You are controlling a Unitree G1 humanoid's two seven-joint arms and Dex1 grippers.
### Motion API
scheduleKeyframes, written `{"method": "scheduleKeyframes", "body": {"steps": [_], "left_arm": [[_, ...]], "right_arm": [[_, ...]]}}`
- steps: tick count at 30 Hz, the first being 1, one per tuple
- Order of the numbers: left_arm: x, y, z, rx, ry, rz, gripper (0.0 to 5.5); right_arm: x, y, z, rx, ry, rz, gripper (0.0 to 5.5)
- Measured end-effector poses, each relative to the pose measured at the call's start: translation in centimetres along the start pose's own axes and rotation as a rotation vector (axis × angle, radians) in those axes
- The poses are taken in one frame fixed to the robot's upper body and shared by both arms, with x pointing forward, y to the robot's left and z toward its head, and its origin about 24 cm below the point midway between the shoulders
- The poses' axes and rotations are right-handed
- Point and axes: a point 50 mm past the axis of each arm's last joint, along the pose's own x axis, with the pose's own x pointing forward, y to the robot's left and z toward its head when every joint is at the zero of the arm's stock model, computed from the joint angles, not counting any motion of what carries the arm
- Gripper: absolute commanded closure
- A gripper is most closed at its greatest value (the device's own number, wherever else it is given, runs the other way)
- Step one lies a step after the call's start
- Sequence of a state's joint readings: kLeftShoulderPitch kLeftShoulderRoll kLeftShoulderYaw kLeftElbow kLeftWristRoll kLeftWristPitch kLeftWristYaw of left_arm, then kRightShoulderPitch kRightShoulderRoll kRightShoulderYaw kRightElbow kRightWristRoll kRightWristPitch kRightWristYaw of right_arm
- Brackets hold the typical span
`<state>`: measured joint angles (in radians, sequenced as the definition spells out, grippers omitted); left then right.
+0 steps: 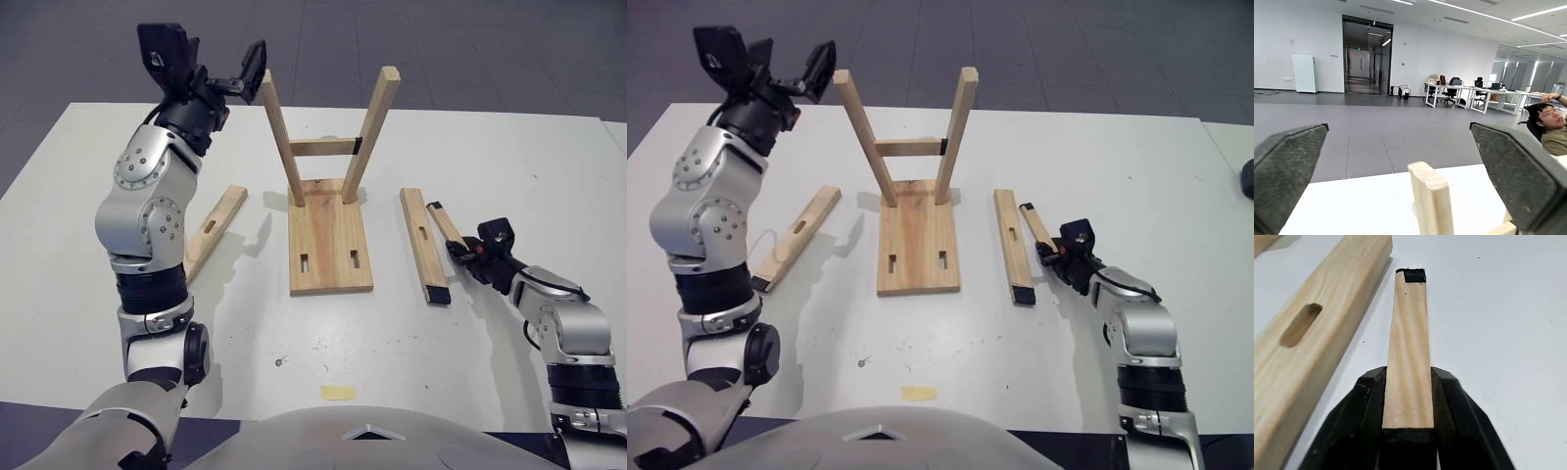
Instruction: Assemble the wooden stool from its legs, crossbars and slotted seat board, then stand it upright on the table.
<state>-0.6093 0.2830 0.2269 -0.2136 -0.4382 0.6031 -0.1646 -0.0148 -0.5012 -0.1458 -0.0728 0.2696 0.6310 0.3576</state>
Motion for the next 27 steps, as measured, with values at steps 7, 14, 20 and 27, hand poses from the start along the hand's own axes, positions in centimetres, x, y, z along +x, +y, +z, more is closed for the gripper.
{"method": "scheduleKeyframes", "body": {"steps": [7,14,20,27], "left_arm": [[0.3,-1.5,4.0,-0.212,-0.124,-0.222,0.10],[0.1,-6.9,4.4,-0.528,-0.100,-0.510,0.10],[-0.4,-10.3,3.4,-0.603,-0.008,-0.597,0.10],[-0.4,-10.6,3.1,-0.543,0.029,-0.612,1.00]], "right_arm": [[-0.8,-0.5,8.1,-0.084,-0.596,-0.318,4.21],[-4.4,7.5,16.3,-0.323,-1.118,-0.058,4.21],[-4.5,12.1,16.2,-0.376,-1.160,0.193,4.21],[-4.4,14.2,15.1,-0.362,-1.121,0.320,4.21]]}}
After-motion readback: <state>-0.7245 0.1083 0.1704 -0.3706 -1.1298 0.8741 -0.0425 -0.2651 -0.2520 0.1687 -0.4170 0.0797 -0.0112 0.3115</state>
